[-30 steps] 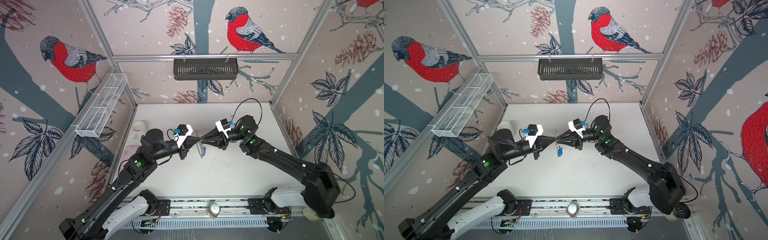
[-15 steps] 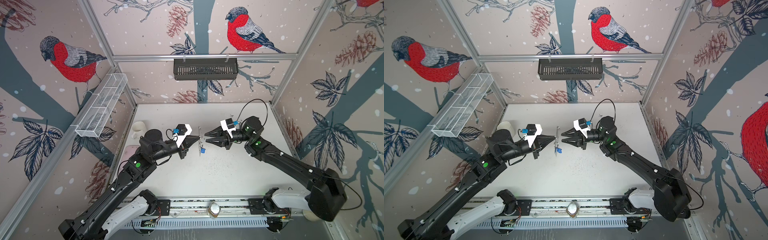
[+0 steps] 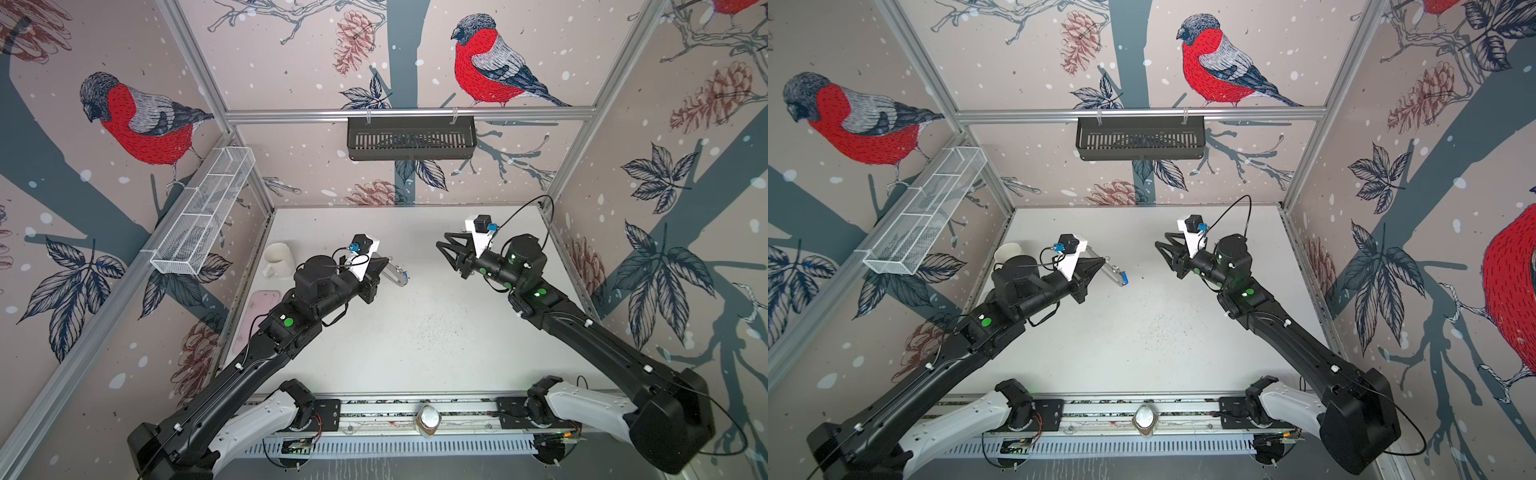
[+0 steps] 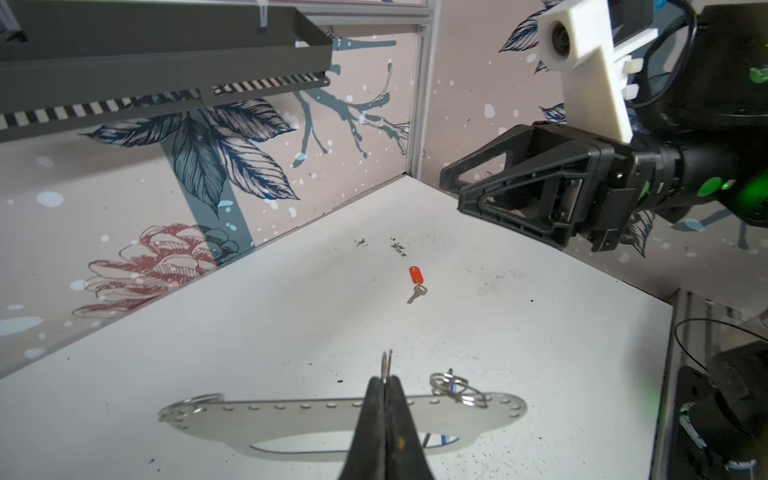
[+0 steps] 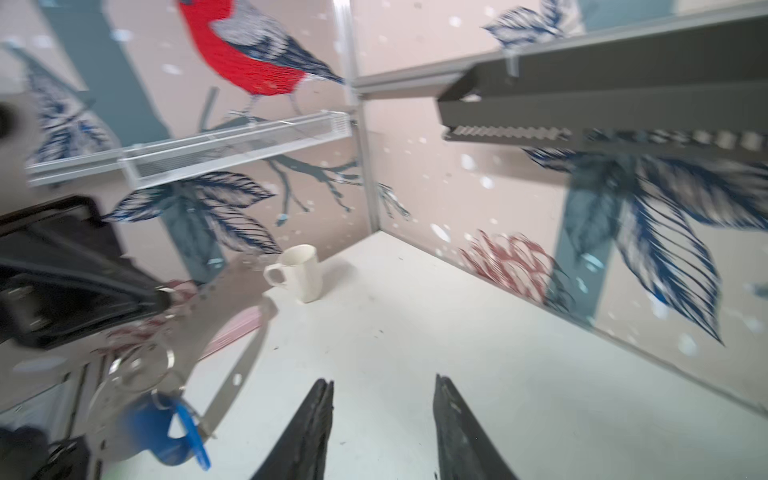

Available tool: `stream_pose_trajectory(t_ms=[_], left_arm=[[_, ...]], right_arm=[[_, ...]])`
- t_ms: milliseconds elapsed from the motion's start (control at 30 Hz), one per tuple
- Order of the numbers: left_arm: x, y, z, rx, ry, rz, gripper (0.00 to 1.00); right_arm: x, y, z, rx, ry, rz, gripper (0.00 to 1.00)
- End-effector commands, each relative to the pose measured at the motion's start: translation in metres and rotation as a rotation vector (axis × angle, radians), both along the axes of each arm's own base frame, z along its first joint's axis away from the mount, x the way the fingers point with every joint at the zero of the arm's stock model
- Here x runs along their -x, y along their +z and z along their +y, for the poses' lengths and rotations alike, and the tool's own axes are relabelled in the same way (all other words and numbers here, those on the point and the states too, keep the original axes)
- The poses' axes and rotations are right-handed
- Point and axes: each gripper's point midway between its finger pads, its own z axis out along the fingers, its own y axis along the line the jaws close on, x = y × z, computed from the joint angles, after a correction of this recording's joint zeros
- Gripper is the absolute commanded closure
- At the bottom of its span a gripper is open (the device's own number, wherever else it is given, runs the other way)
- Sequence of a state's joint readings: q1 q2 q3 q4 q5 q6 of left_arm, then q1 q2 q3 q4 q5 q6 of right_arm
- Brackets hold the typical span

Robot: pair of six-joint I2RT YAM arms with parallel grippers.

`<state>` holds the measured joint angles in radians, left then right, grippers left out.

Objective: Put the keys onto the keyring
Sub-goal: 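Release the plate and move the right gripper to the red-tagged key, then grasp the red-tagged key's ring with the right gripper and lift it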

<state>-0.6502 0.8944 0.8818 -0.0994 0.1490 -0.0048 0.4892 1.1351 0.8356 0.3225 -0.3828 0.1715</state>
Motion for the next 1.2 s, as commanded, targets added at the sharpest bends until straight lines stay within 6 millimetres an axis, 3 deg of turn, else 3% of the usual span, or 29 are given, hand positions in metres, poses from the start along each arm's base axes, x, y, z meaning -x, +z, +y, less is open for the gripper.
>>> stream_pose_trajectory(t_ms=[0, 133, 300, 633, 900, 1167], left_arm=[[-0.011, 0.008, 0.004, 0.073, 0.066, -0.027, 1.00], [-0.010, -0.001, 0.004, 0.099, 0.073, -0.019, 1.00], [-0.008, -0.007, 0.007, 0.106, 0.081, -0.010, 1.00], [-0.003, -0.009, 0.010, 0.126, 0.088, -0.004, 1.00], [-0.004, -0.009, 0.007, 0.117, 0.072, -0.003, 1.00], [-0.004, -0.009, 0.005, 0.118, 0.066, -0.002, 1.00]], right_arm=[[-0.039, -0.036, -0.047, 0.020, -0.302, 0.162, 0.56], [-0.063, -0.084, -0.086, 0.065, -0.475, 0.325, 0.57], [-0.079, -0.140, -0.116, 0.129, -0.586, 0.446, 0.62], [-0.097, -0.233, -0.138, 0.254, -0.720, 0.659, 0.69], [-0.113, -0.269, -0.133, 0.312, -0.752, 0.730, 0.69], [-0.118, -0.289, -0.132, 0.360, -0.780, 0.761, 0.71]])
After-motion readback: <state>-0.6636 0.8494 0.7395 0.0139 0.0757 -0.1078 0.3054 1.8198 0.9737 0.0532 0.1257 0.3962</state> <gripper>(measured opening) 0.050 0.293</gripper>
